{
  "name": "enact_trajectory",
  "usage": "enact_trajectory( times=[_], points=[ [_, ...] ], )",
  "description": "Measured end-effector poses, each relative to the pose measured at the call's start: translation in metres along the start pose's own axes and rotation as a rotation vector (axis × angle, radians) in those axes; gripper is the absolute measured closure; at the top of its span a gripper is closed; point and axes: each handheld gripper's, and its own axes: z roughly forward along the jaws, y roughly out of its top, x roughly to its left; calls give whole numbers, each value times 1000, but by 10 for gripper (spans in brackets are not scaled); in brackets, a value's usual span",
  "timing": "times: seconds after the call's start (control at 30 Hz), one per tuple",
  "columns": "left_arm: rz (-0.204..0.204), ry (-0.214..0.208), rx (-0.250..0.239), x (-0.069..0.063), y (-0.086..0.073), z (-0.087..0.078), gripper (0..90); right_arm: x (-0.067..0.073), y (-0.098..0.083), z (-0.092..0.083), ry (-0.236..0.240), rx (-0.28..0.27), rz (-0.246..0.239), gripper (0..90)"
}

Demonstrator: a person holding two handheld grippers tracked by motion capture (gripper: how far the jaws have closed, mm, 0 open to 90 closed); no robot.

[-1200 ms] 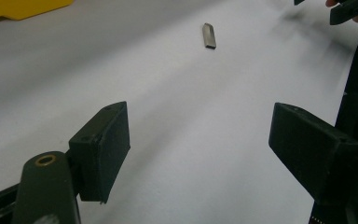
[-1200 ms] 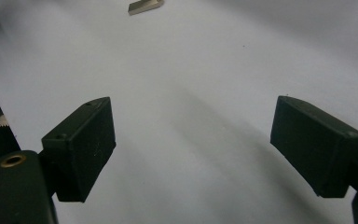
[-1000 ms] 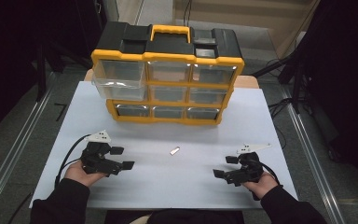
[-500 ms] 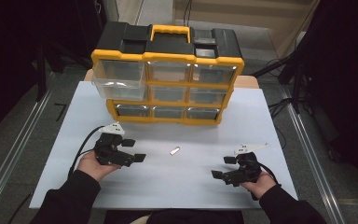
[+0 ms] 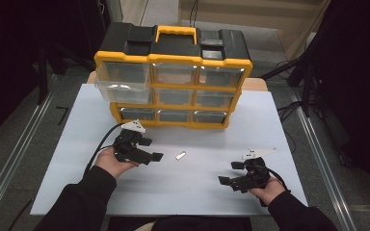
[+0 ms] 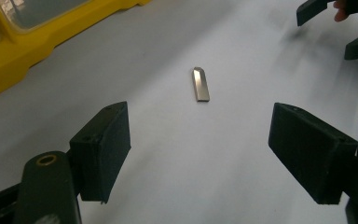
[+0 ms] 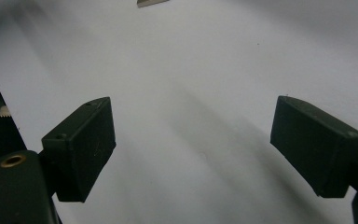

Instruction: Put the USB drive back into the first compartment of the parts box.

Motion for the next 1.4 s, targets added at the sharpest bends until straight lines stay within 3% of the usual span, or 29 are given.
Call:
enact_trajectory(
  times=[0.57,0.77,0.93,1.17,1.4],
  points=[
    [28,-1,11,0,26,25,221,1,0,0,-4,1,-5,121],
    [58,-1,23,-5,35,37,221,0,-1,-1,-4,3,-3,121],
    [59,-8,23,-11,43,48,222,0,-1,-1,-6,3,-2,121],
    [60,7,17,-16,48,62,238,0,-2,-1,-8,6,1,121],
    [70,21,41,-17,46,69,238,0,-2,-1,-9,6,-4,121]
  ],
)
